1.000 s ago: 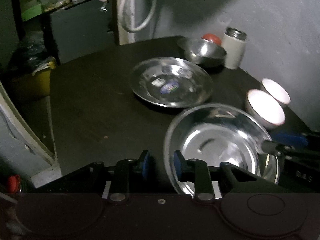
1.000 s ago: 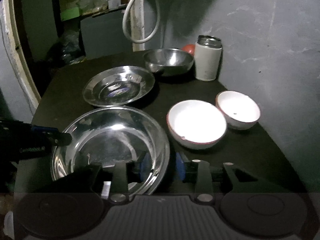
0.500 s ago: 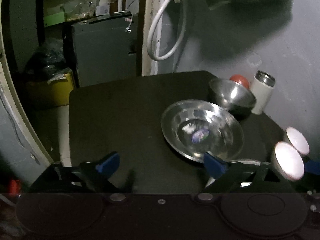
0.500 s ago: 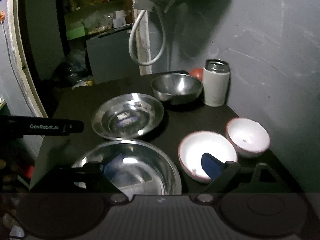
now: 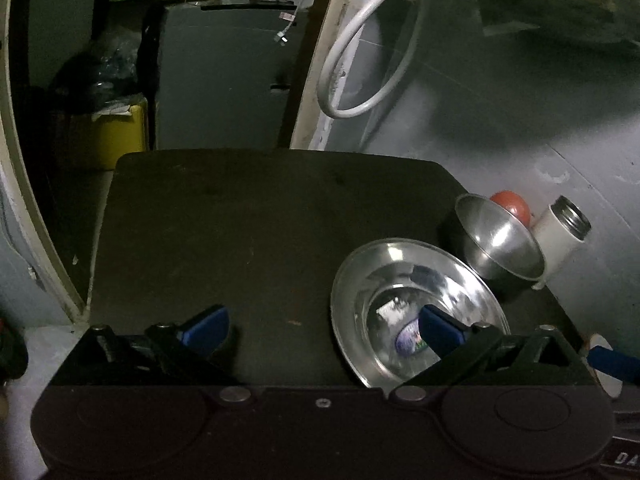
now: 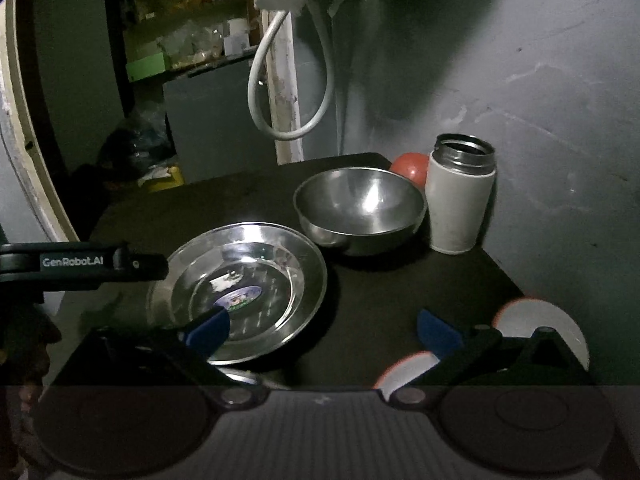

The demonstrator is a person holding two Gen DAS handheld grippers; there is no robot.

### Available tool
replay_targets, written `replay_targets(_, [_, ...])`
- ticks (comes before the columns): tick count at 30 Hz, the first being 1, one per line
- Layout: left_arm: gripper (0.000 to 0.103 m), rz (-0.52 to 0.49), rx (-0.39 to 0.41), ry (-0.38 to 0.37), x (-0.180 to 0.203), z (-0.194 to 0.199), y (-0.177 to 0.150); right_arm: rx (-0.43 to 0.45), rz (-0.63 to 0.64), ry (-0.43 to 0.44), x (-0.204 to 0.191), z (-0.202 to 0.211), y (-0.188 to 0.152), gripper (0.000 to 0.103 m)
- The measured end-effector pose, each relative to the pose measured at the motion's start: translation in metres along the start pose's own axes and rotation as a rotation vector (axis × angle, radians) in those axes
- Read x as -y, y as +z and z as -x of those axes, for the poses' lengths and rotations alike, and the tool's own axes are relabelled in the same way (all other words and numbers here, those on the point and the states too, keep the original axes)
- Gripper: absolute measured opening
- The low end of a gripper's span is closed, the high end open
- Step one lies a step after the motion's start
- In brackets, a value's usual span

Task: Organize plates and bowls
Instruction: 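Grasp the rim of the stacked steel plates with the left gripper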

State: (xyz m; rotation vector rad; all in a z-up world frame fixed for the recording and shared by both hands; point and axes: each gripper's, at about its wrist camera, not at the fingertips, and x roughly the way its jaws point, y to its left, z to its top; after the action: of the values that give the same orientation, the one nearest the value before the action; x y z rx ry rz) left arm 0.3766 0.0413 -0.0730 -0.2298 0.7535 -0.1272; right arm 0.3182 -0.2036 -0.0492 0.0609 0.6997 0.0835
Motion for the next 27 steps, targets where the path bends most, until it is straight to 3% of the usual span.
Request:
replay_targets(7, [0.101,-0.054,0.017,-0.001,0.007,-0.013,0.003,-0.050,0.000,0.018,0.002,-0.028,0.008,0.098])
replay_targets(15, [0.087,-0.046,0.003,-0.021,0.009,-0.022,0.002,-0.135,-0.008,0.009,-0.003,-0.050,0.007,0.083])
replay_targets(19, [0.071,-0.056,-0.009,-0.024,0.012,-0.025,0.001,-0.148,-0.012,0.010,-0.004,-0.054,0.007,0.076])
replay_targets(21, [0.063,-0.056,-0.019,-0.027,0.013,-0.027,0.001,-0.148,-0.014,0.012,-0.005,-0.055,0.008,0.068])
replay_targets(23, [0.049,-0.051,-0.033,-0.028,0.013,-0.029,0.002,-0.149,-0.015,0.011,-0.006,-0.055,0.008,0.061])
replay_targets(27, [0.036,-0.041,-0.065,-0.016,0.012,-0.033,0.001,-0.155,-0.028,0.013,-0.004,-0.058,0.009,0.053])
